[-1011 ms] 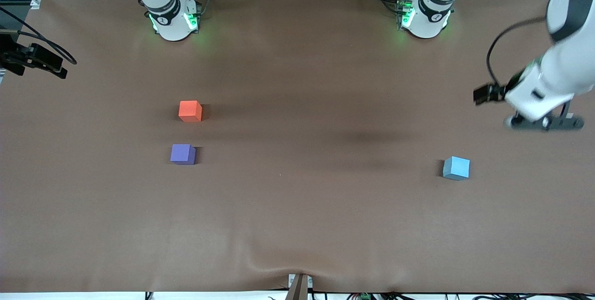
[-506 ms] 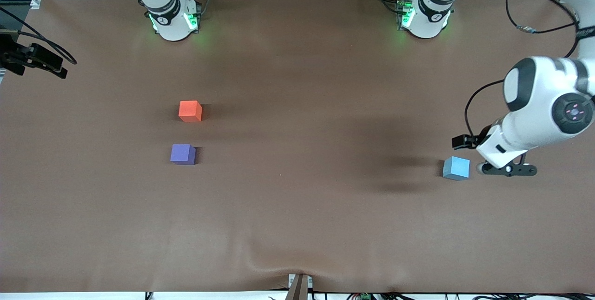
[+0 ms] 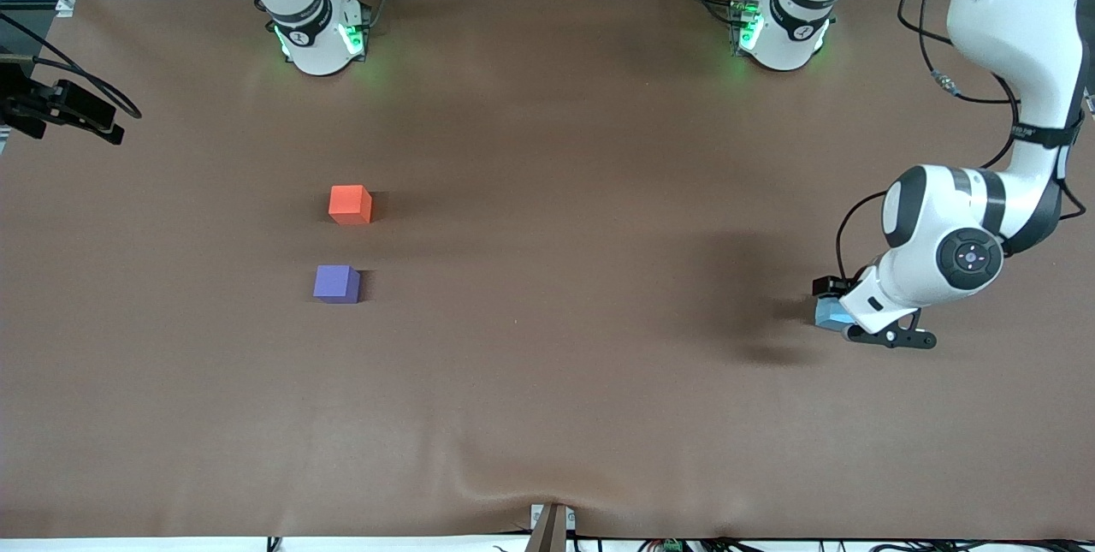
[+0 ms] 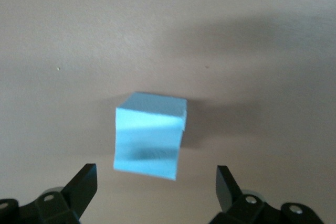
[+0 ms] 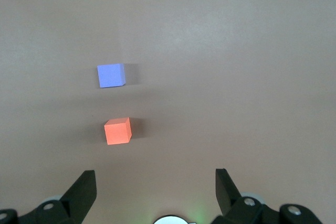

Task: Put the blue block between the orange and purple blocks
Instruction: 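Close the left gripper on the blue cube and lift it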

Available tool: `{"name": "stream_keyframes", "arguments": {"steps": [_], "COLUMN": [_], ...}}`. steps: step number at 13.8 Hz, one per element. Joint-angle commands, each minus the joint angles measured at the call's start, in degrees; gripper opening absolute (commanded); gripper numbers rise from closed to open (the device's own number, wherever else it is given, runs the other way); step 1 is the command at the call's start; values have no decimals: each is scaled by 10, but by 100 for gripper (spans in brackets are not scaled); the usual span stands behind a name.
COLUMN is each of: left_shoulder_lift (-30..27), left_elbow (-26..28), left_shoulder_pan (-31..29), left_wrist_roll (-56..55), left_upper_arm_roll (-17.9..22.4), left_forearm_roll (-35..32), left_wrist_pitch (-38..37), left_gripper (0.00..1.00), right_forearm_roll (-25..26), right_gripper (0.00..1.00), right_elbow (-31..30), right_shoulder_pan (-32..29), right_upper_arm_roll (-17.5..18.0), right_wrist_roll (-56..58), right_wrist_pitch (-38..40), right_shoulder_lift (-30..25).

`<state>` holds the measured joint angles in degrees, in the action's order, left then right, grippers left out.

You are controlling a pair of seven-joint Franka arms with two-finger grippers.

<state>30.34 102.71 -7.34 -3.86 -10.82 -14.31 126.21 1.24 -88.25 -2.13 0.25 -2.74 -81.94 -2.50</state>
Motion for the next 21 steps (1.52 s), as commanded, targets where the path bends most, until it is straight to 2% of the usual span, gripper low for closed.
{"name": "stream_keyframes", "arguments": {"steps": [1,7,9,10,11,14,18,21], "left_shoulder_lift": [37,75,75,71,67,29,16,45], "left_elbow": [-9,-9,-14,-13,-12,-14,-48,-100], "left_shoulder_pan": [-19,-19,-17,-19,-17,-5,14,130], "left_wrist_roll": [6,6,6,7,8,-16,-165,-291], "left_upper_arm_roll": [-4,-4,-4,-4,-4,-33,-152,-159], "left_forearm_roll": [-19,-19,-19,-19,-19,-11,-10,-7], "left_wrist_pitch": [55,74,74,71,69,27,-21,-46], "left_gripper": [100,100,38,26,20,18,18,18], "right_forearm_roll": [-8,-8,-8,-8,-8,-13,-13,-14], "right_gripper": [100,100,100,100,100,100,100,100], "right_elbow": [-3,-3,-3,-3,-3,-3,-3,-2], "right_shoulder_pan": [-6,-3,-2,-3,-4,-6,-9,-8], "right_upper_arm_roll": [1,1,1,1,1,0,-1,-1], "right_wrist_roll": [6,6,6,6,6,6,6,7], "right_wrist_pitch": [3,4,5,9,13,16,21,20], "right_shoulder_lift": [-5,-5,-5,-5,-5,-5,-6,-5]}}
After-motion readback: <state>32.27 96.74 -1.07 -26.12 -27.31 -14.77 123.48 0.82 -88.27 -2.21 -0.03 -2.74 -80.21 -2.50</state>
